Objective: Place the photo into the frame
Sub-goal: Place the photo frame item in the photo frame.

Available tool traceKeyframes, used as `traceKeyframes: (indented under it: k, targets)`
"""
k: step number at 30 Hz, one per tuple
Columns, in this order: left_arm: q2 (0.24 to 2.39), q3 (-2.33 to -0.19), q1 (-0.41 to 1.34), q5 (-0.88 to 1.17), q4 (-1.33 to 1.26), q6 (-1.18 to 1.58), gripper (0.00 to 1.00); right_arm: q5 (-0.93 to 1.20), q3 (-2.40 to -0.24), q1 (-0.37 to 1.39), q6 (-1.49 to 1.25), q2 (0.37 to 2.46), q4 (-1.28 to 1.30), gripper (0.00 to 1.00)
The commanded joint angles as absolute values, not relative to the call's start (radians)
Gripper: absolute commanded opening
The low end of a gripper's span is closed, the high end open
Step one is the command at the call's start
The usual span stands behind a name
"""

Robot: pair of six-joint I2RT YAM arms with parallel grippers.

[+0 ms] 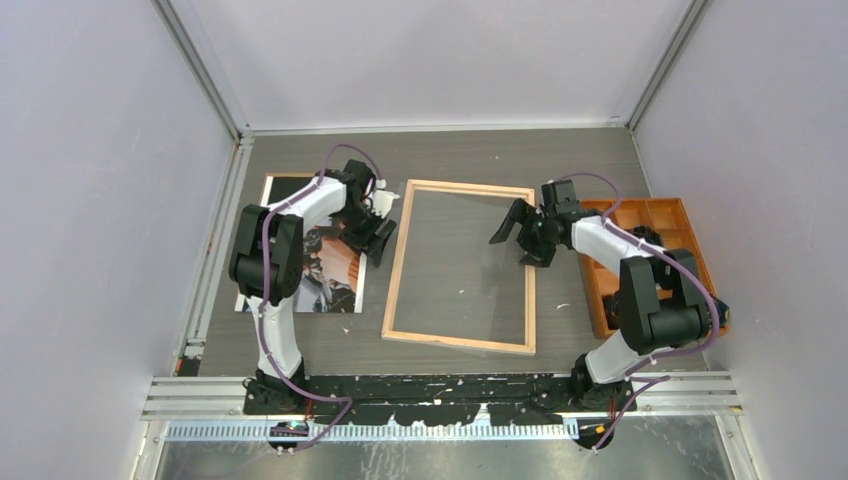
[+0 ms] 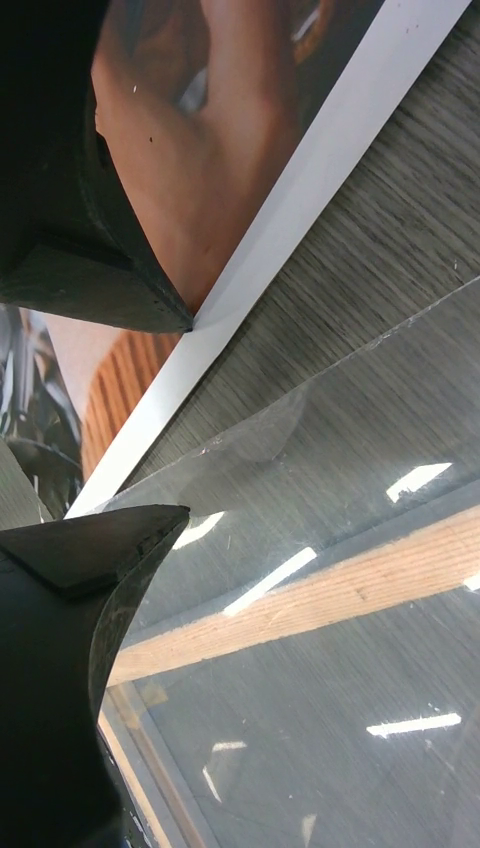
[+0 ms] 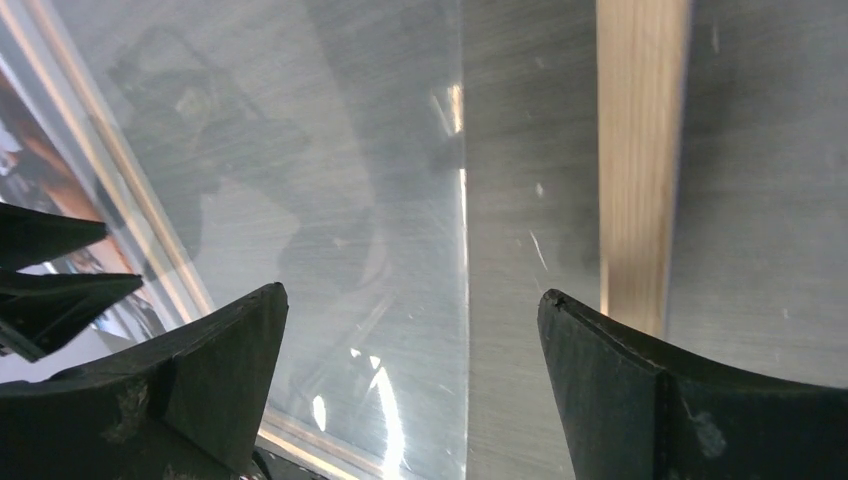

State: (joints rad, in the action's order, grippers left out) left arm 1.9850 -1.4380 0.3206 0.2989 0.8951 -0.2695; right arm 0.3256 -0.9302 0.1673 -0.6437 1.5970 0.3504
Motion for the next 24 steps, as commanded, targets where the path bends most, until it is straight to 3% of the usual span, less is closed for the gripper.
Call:
traceKeyframes:
  k: [1,13,20,24]
  targets:
    - [2.011,-1.433,0.327,0.298,0.862,-0.283,0.65,0.204,-0.883,0.230,-0.690,1.463,0.407,1.00]
    - [2.001,-1.431,0.328,0.298,0.867,-0.286,0.64,0.208,-0.637,0.409,-0.967,1.231,0.421,1.00]
    - [2.000,-1.428,0.331,0.291,0.864,-0.285,0.64,0.253,-0.556,0.504,-1.093,1.215,0.358,0.88]
    - [1.992,-1.424,0.335,0.288,0.864,-0.287,0.64,0.236,-0.551,0.543,-1.125,1.226,0.372,0.88]
